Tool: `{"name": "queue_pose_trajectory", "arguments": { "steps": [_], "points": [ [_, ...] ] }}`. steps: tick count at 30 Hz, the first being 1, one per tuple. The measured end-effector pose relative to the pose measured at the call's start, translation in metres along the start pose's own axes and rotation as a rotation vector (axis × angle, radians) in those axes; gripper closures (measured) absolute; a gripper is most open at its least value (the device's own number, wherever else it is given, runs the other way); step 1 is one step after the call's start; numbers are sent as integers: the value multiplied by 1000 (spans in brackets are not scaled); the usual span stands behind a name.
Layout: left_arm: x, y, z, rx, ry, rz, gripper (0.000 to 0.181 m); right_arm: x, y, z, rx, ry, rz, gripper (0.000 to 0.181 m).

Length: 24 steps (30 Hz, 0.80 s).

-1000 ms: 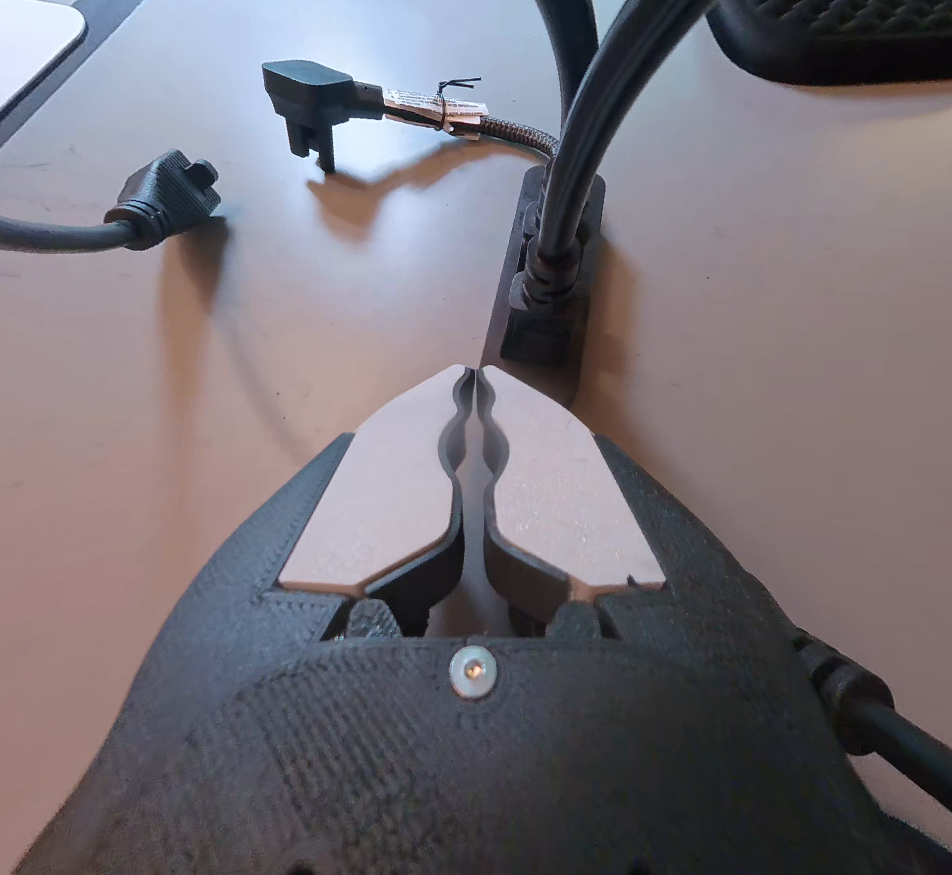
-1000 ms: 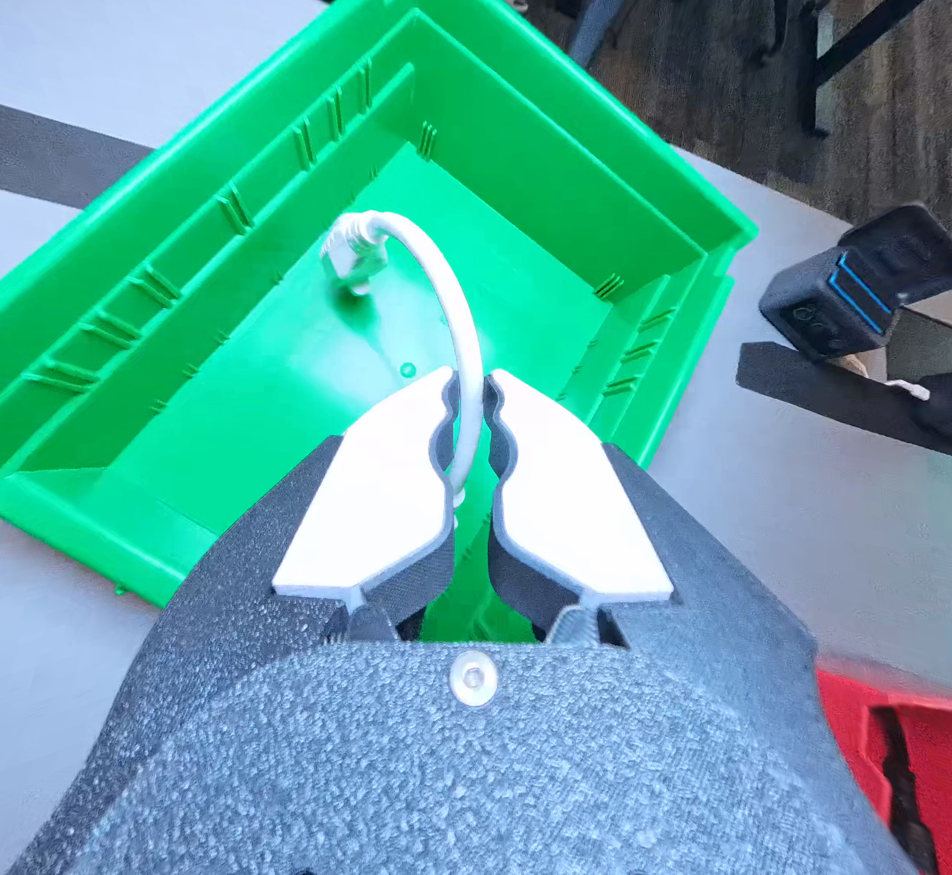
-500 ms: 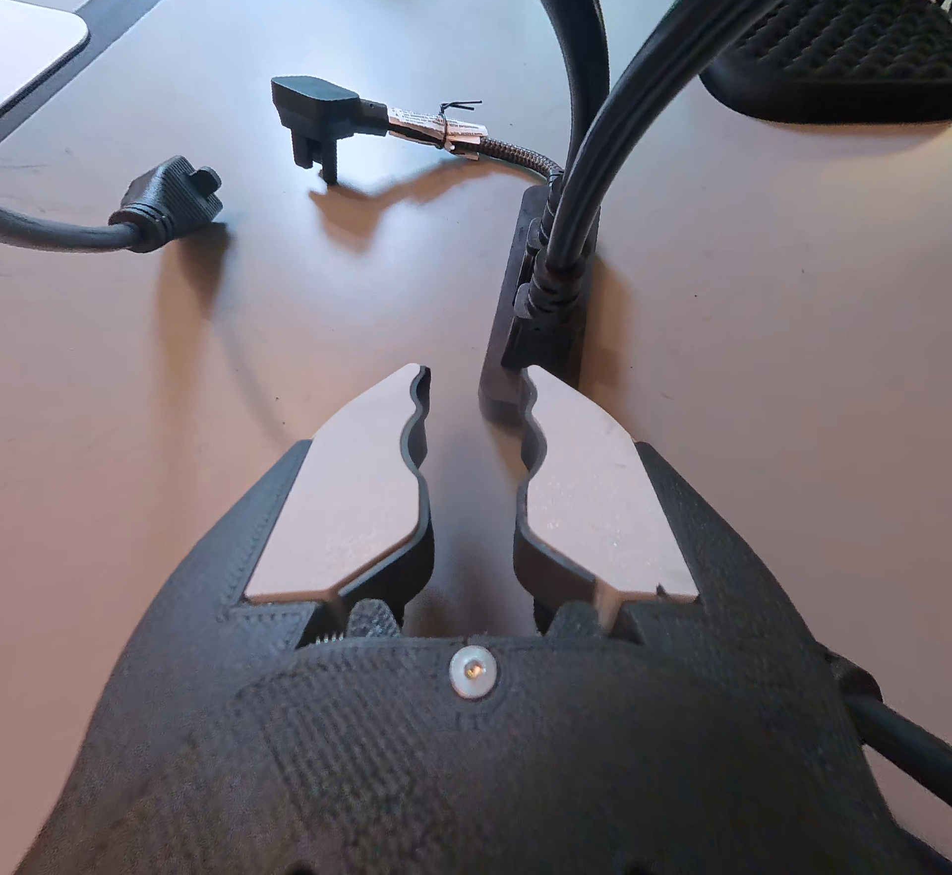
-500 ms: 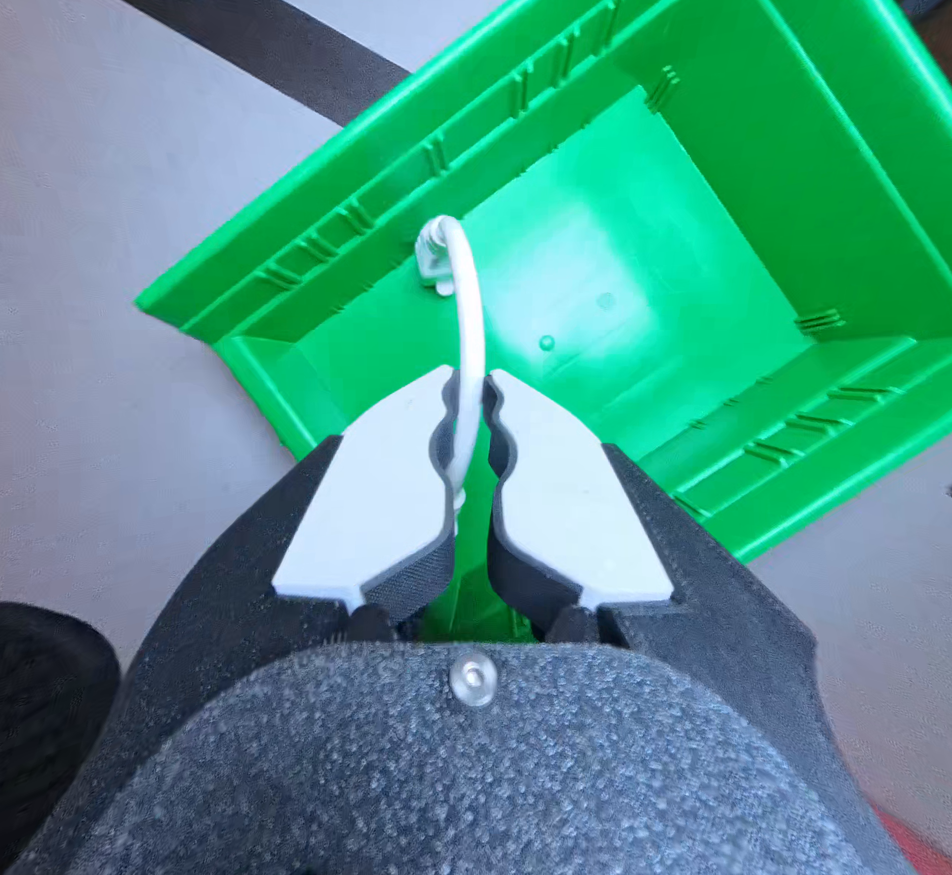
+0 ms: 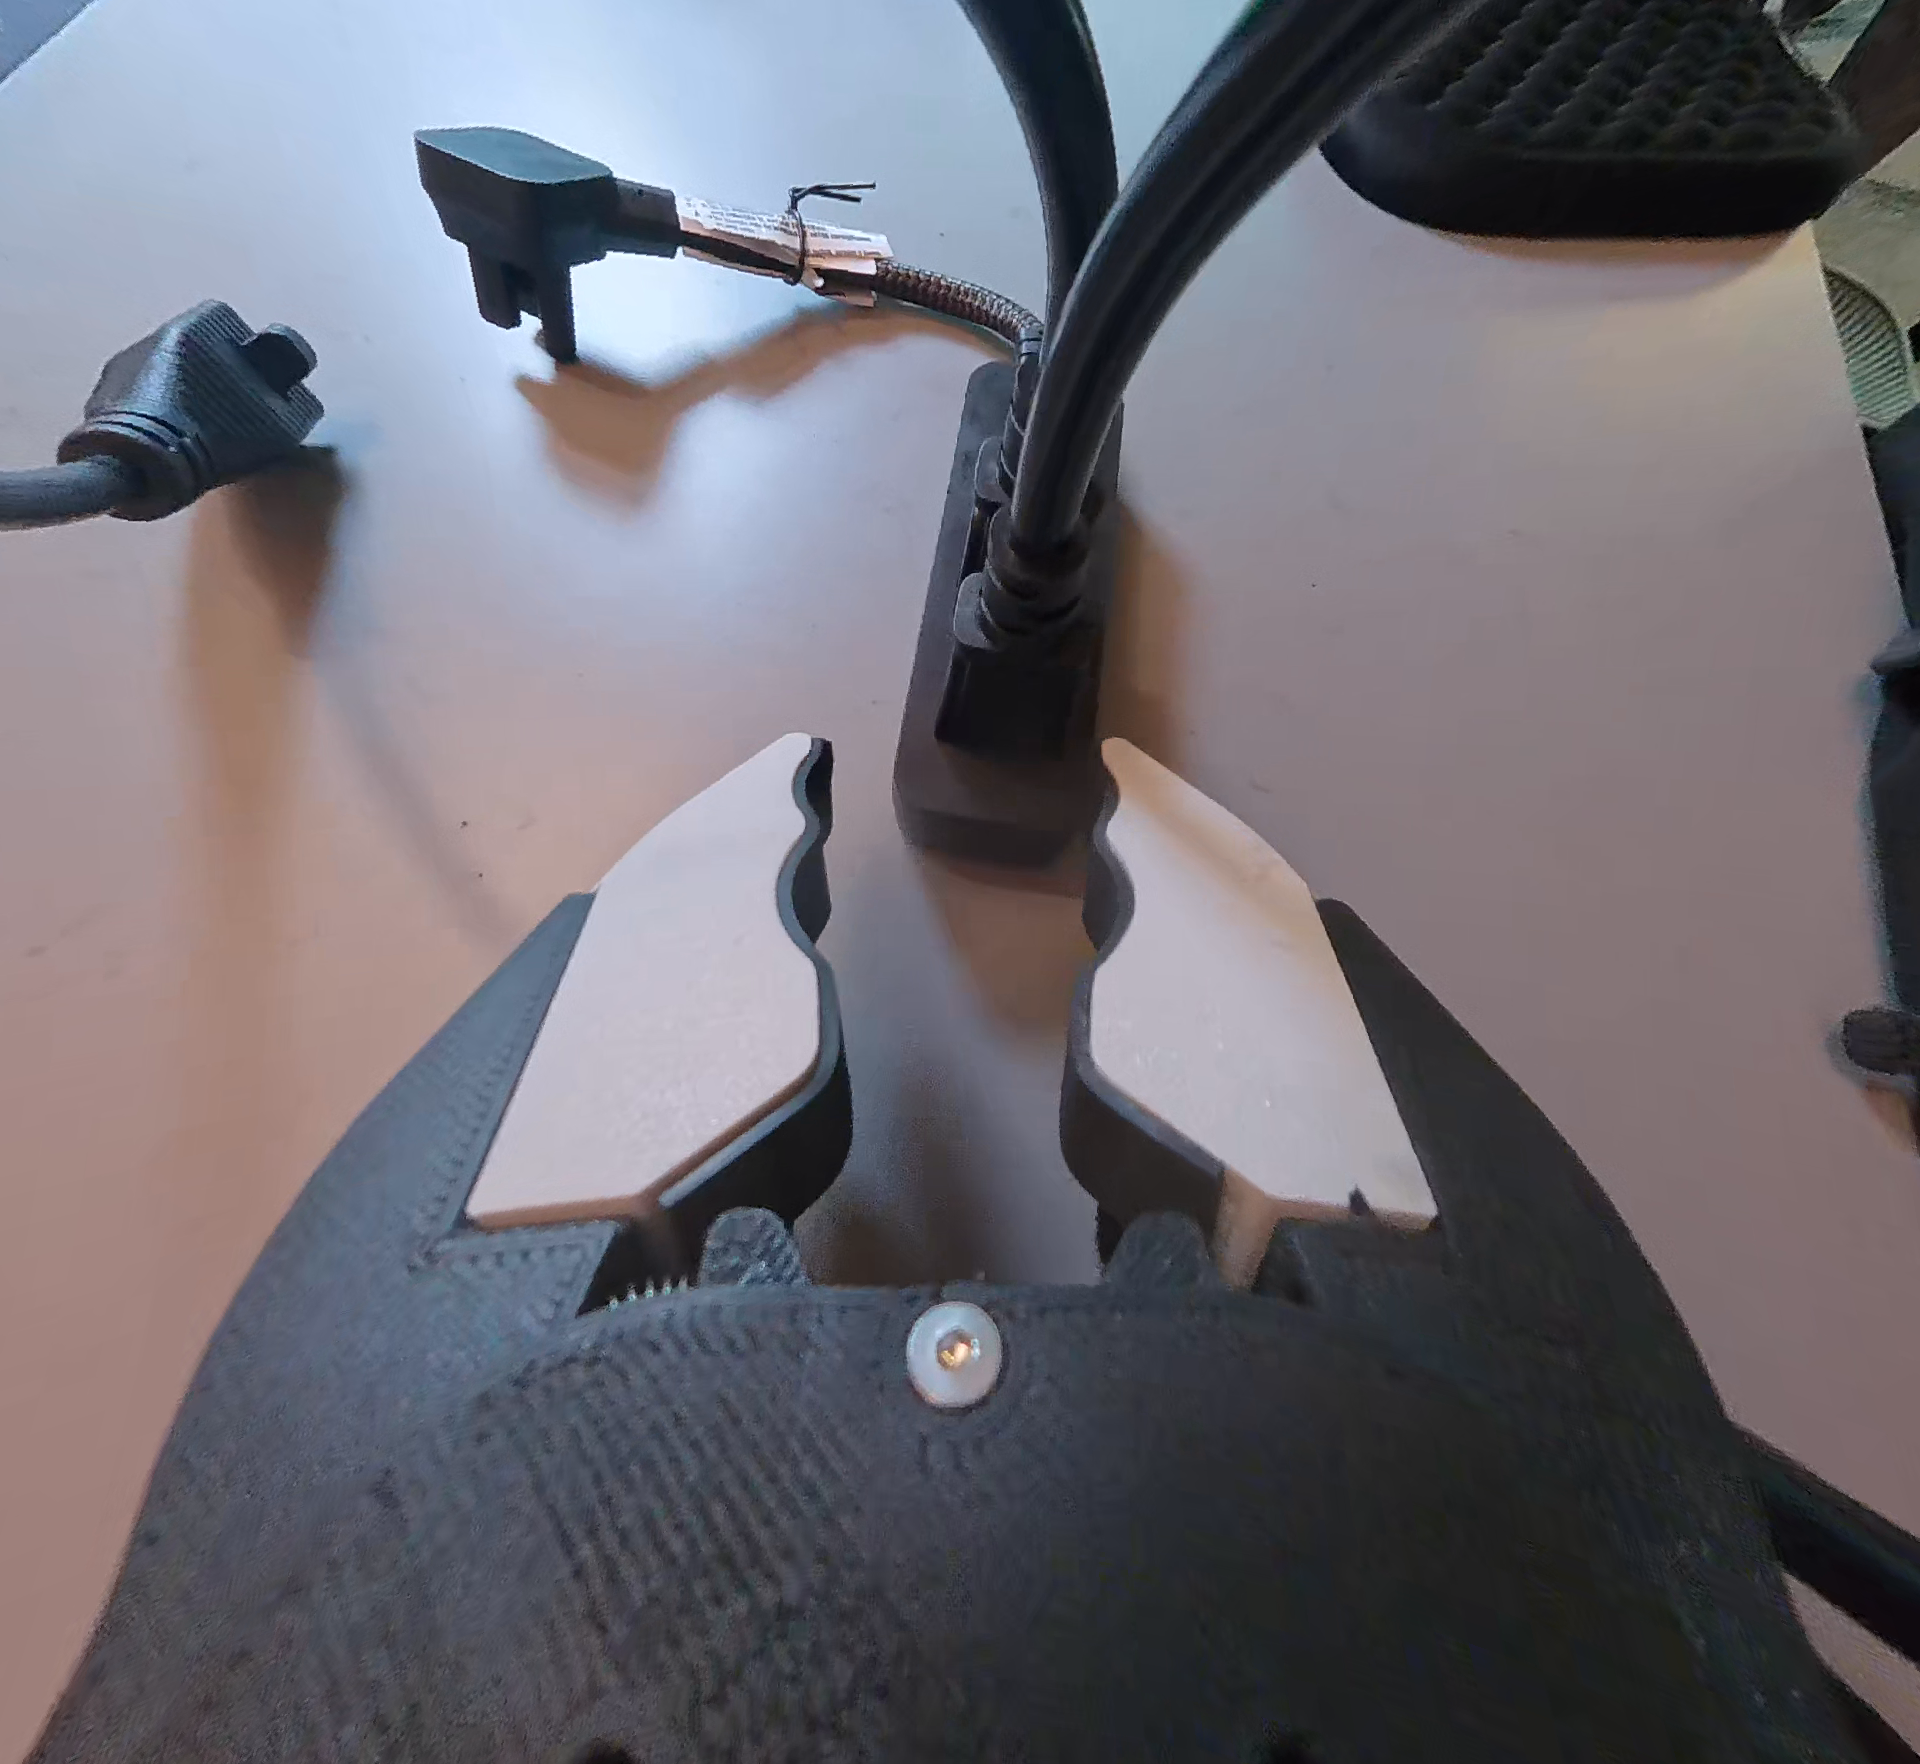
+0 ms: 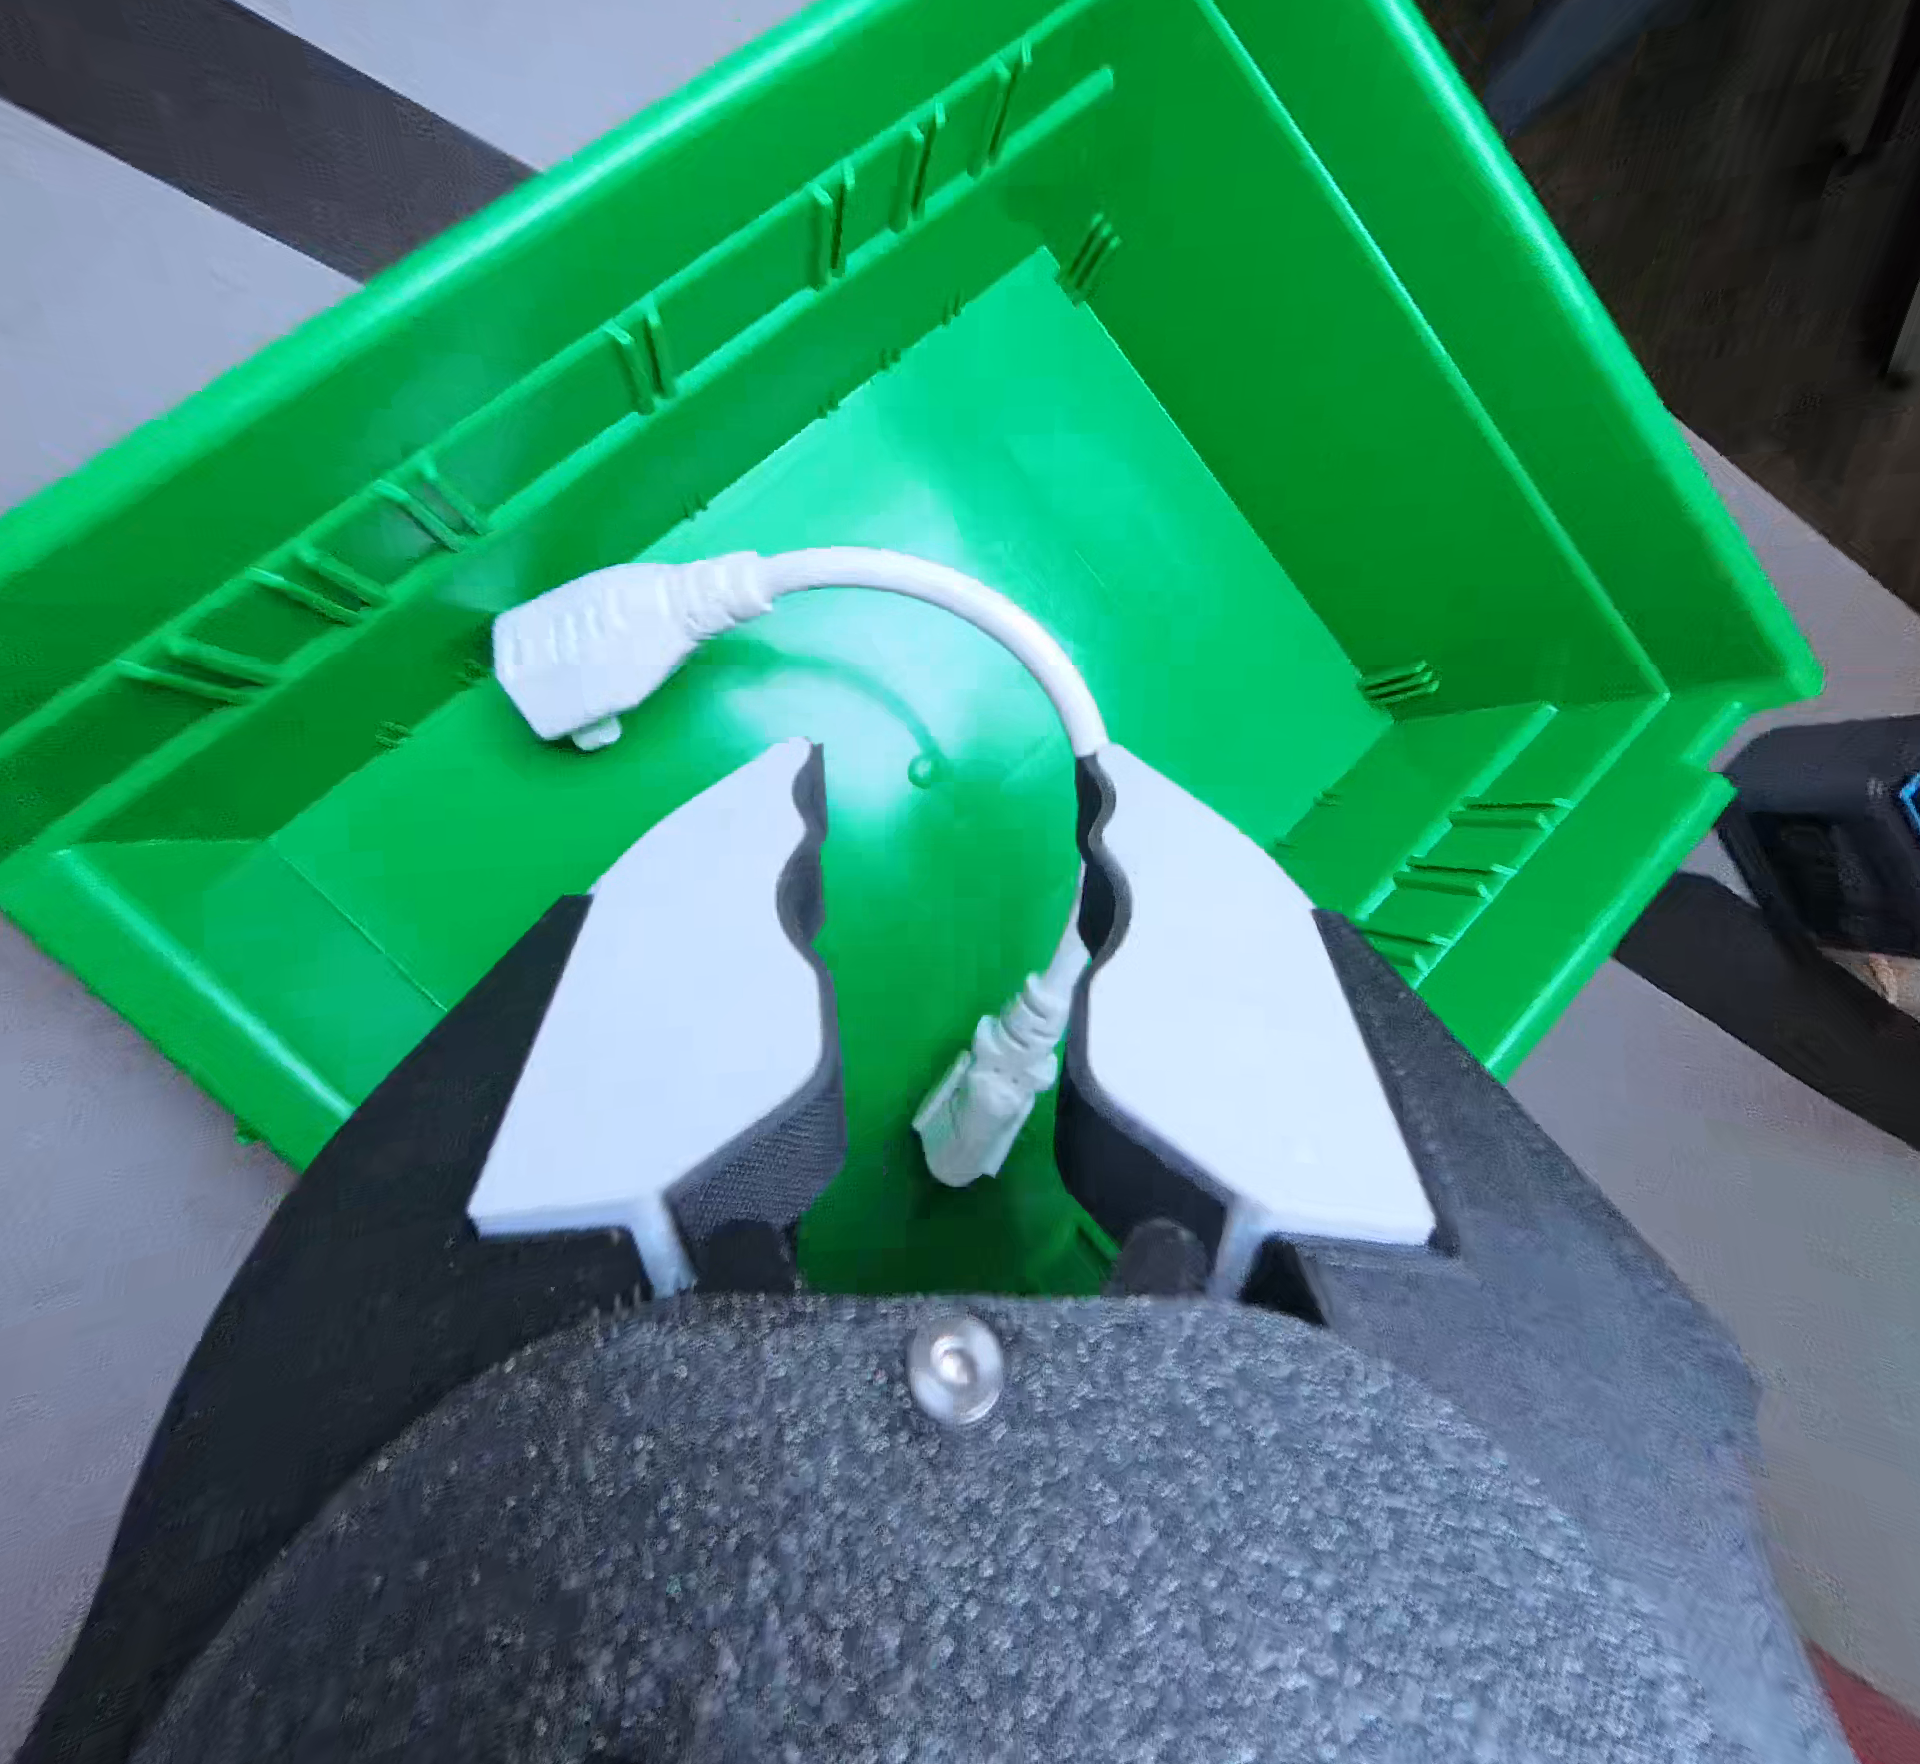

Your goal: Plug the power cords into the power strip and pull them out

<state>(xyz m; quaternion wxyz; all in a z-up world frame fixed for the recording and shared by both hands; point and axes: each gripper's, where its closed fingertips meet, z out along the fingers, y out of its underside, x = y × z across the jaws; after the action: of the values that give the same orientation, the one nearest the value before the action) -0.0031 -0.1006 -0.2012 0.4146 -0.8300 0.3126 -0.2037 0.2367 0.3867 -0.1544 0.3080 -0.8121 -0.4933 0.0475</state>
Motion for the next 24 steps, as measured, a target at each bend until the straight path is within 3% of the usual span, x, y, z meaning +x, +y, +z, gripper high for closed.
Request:
{"name": "queue_pose_trajectory", "arguments": {
  "steps": [2, 4, 8, 12, 15, 19, 24],
  "points": [
    [-1, 2, -2, -7, 2, 5, 134, -23, -16, -20, 116, -9, -69, 128],
    [1, 5, -1, -28, 12, 23, 134, -67, -32, -49, 243, -69, -157, 127],
    [9, 9, 8, -56, 31, 66, 135, -201, -47, -114, 462, -296, -358, 139],
    [9, 5, 16, -46, 2, 103, 138, -354, -21, -149, 518, -646, -534, 149],
    [10, 0, 20, -41, -8, 119, 139, -442, 5, -153, 515, -860, -620, 158],
    [13, -3, 26, -45, 4, 133, 140, -491, 18, -123, 460, -911, -694, 155],
    [17, -8, 32, -65, 19, 149, 141, -491, 13, -108, 466, -939, -688, 157]
  ]
}}
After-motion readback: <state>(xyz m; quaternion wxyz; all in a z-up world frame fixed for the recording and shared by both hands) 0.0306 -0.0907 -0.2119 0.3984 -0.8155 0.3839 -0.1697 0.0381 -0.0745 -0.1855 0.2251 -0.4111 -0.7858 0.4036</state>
